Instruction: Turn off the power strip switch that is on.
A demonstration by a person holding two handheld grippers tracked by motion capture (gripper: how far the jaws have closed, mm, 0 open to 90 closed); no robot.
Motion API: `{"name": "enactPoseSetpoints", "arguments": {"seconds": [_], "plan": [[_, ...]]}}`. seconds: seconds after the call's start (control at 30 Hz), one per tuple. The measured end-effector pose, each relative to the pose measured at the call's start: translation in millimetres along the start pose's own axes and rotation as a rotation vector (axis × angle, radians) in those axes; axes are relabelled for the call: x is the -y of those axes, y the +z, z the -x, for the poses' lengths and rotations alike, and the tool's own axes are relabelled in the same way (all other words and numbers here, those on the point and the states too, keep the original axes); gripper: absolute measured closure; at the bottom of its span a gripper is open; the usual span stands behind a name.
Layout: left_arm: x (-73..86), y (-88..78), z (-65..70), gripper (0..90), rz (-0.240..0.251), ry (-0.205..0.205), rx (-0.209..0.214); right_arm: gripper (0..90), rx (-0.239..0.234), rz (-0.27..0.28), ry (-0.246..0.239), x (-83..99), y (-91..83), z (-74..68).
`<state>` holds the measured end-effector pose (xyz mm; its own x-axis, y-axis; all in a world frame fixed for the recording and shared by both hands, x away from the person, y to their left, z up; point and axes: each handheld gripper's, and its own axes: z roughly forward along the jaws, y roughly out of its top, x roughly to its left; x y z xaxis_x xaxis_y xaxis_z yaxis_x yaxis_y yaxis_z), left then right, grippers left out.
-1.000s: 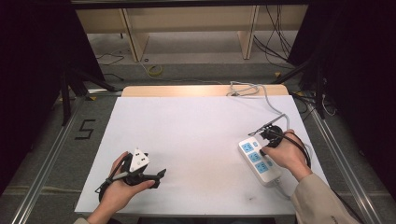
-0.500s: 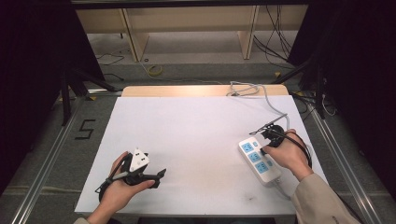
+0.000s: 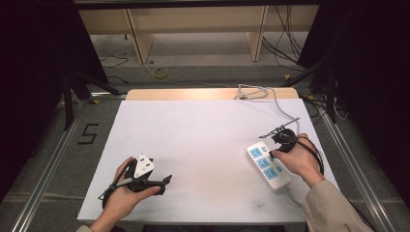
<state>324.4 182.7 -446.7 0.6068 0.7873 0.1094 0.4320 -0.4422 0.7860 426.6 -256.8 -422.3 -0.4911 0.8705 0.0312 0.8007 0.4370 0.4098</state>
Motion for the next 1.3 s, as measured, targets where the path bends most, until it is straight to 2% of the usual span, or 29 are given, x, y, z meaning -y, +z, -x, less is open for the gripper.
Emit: {"name": "enactPoseSetpoints", "arguments": {"seconds": [0.43,0.5,0.7,0.9,1.1,1.3], "plan": [[0.2,0.0,-0.3,15.5,-0.001,0.000,-0.001,90.0,-0.019,0.175,-0.051,9.1,-8.2,-1.9],[0.4,0.0,0.0,15.5,0.001,-0.003,-0.001,85.2,-0.029,0.193,-0.060,10.7,-9.5,-3.0],[0.7,-0.1,-0.2,15.5,-0.001,-0.003,-0.004,81.2,-0.043,0.266,-0.081,15.1,-13.2,-7.3],[0.7,0.3,0.1,15.5,-0.002,-0.005,-0.004,72.2,-0.085,0.347,-0.102,22.3,-15.0,-11.4],[0.9,0.4,-0.2,15.4,0.000,-0.005,-0.005,58.3,-0.124,0.390,-0.130,30.8,-15.7,-18.3],[1.0,0.3,-0.3,15.4,0.002,-0.009,-0.007,43.3,-0.149,0.434,-0.186,40.6,-13.3,-25.7]]}}
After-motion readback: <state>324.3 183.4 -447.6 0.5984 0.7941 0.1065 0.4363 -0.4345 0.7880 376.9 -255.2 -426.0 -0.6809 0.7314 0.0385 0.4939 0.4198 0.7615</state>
